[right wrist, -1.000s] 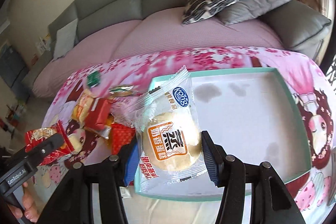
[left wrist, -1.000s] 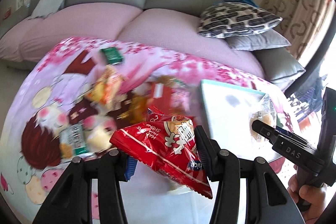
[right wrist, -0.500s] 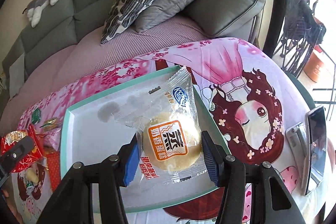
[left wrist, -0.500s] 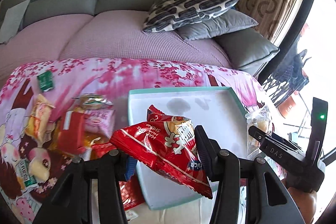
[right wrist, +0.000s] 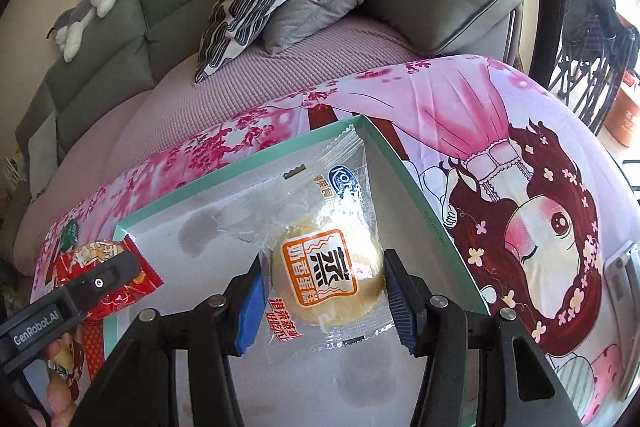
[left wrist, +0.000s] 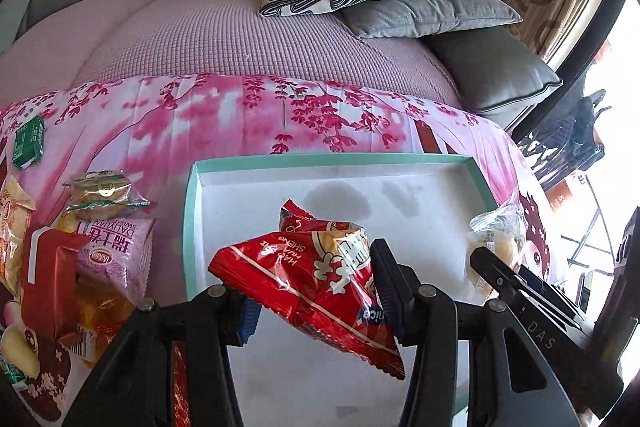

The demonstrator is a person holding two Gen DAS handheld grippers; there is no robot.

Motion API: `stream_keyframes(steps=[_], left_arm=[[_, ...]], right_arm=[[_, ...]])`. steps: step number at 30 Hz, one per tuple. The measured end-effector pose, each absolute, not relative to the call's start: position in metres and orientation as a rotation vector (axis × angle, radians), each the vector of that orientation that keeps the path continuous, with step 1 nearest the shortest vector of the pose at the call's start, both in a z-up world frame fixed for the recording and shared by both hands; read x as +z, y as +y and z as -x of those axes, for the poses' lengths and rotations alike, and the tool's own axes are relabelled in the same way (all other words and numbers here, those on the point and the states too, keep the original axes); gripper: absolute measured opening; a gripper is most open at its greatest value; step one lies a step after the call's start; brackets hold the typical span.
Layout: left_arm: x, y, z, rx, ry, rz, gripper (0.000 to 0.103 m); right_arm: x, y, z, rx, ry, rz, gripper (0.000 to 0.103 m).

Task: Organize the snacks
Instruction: 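Release the chip bag into the tray with the left tool while the right tool releases the bun bag, then withdraw both open tools from the tray back toward the snack pile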

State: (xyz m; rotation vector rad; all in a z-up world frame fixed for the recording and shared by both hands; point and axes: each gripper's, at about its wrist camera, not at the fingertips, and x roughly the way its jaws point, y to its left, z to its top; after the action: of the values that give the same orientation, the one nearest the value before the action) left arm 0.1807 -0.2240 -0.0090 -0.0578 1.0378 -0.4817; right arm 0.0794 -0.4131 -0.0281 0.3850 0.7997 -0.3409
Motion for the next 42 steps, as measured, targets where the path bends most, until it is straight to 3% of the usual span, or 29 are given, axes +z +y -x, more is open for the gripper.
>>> stream_keyframes(steps=[19, 23, 28, 29, 32, 34, 35, 42], left_arm=[[-0.04, -0.239, -0.209, -0.435, 1.079, 0.05, 0.054], [-0.039, -0.235, -0.207, -0.432, 1.09, 0.066, 0.075], [-0.029, -0.232, -0.203, -0.437, 1.078, 0.078, 0.082], [-0.026, -0.231, -0.203, -0.433, 1.074, 0.075, 0.087], [-0.017, -0.229, -0.201, -0.416, 1.045, 0.069, 0.088], [-0.012, -0.227, -0.2, -0.391, 1.029, 0.057, 0.093], [-0.01, -0.226, -0.199, -0.379, 1.02, 0.051, 0.098], [0.001, -0.223, -0.194, -0.288, 0.942, -0.037, 0.1]], right_arm=[[-0.04, -0.414, -0.089, -0.359, 0.826, -0.351, 0.059], [-0.038, -0.411, -0.09, -0.353, 0.832, -0.322, 0.059], [-0.031, -0.408, -0.089, -0.35, 0.826, -0.295, 0.082], [-0.03, -0.406, -0.09, -0.348, 0.83, -0.287, 0.084], [-0.028, -0.402, -0.091, -0.347, 0.826, -0.266, 0.086], [-0.027, -0.401, -0.091, -0.338, 0.824, -0.264, 0.1], [-0.026, -0.4, -0.09, -0.338, 0.819, -0.26, 0.103], [-0.021, -0.399, -0.088, -0.351, 0.809, -0.243, 0.103]])
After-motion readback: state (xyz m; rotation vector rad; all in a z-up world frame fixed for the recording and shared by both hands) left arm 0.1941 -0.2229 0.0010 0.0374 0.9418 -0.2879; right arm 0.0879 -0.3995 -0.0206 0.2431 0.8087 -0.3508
